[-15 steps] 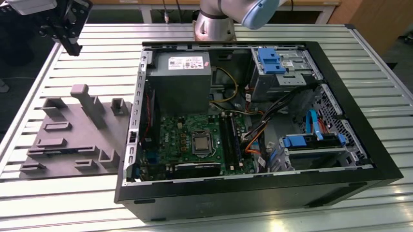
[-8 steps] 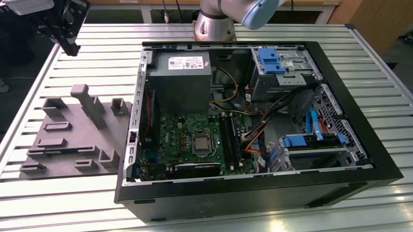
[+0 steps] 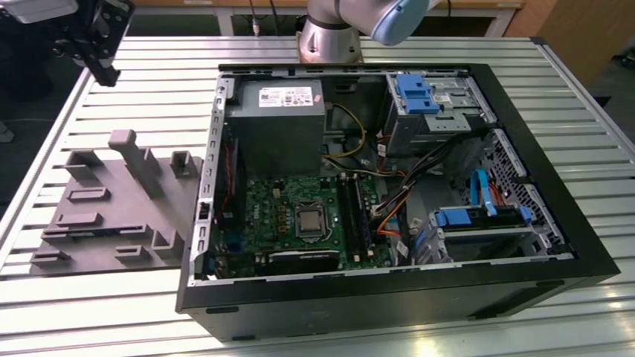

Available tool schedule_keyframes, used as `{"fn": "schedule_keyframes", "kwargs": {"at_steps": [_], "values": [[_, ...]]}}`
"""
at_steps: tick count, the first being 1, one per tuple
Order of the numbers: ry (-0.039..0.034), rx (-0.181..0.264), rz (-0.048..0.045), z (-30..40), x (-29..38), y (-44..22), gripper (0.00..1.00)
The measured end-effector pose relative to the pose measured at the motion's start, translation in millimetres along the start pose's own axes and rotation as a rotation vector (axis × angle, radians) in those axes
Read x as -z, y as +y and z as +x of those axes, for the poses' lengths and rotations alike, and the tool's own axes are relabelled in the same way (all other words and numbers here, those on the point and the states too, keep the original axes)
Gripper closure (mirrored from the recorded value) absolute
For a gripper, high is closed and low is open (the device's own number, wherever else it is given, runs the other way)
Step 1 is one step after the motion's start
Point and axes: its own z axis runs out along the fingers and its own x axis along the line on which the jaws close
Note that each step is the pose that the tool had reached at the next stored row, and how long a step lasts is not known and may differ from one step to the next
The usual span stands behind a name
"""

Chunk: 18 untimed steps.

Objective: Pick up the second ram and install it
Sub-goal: 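Reach for the second ram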

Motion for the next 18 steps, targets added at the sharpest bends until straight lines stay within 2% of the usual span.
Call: {"fn": "schedule_keyframes", "kwargs": {"at_steps": [18], "values": [[0.0000,0.000,0.0000,8.5,0.2,-1.2,0.89]]}}
